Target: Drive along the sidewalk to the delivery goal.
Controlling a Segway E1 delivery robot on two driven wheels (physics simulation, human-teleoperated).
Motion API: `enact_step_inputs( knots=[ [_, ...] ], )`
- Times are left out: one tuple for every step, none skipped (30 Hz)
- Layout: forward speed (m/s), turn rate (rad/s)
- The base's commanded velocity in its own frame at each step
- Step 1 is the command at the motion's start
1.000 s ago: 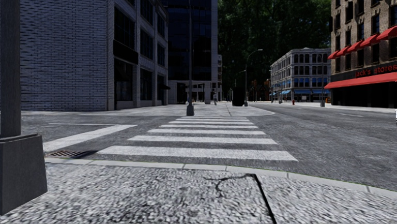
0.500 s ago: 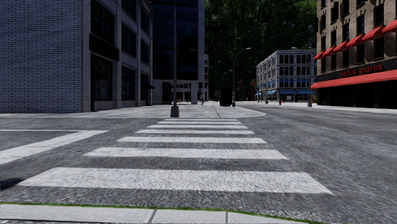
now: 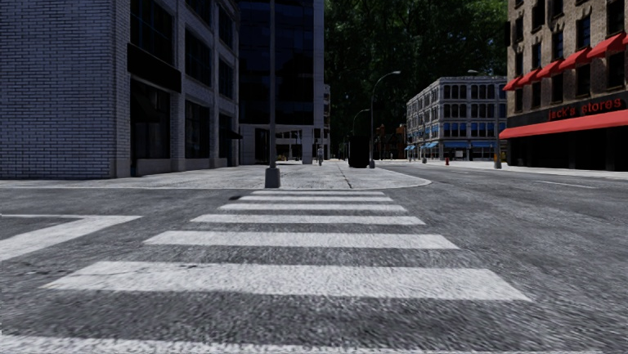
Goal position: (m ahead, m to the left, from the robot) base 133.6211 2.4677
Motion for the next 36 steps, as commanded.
enact_step_inputs(
  knots=[
    [1.49,0.00],
    [1.48,0.00],
    [1.47,0.00],
    [1.46,0.00],
    [1.46,0.00],
    [1.46,0.00],
    [1.46,0.00],
    [1.46,0.00],
    [1.46,0.00],
    [1.46,0.00],
    [1.46,0.00],
    [1.46,0.00],
    [1.46,0.00],
    [1.46,0.00],
    [1.46,0.00],
    [1.46,0.00],
    [1.47,0.00],
    [1.47,0.00],
    [1.48,0.00],
    [1.49,0.00],
    [1.51,0.00],
    [1.52,0.00],
    [1.54,0.00],
    [1.54,0.00],
    [1.54,0.00],
    [1.54,0.00],
    [1.54,0.00],
    [1.55,0.00],
    [1.56,0.00],
    [1.56,0.00],
    [1.56,0.00],
    [1.56,0.00],
    [1.59,0.00],
    [2.00,0.00],
    [2.00,0.00],
    [2.00,0.00]
  ],
)
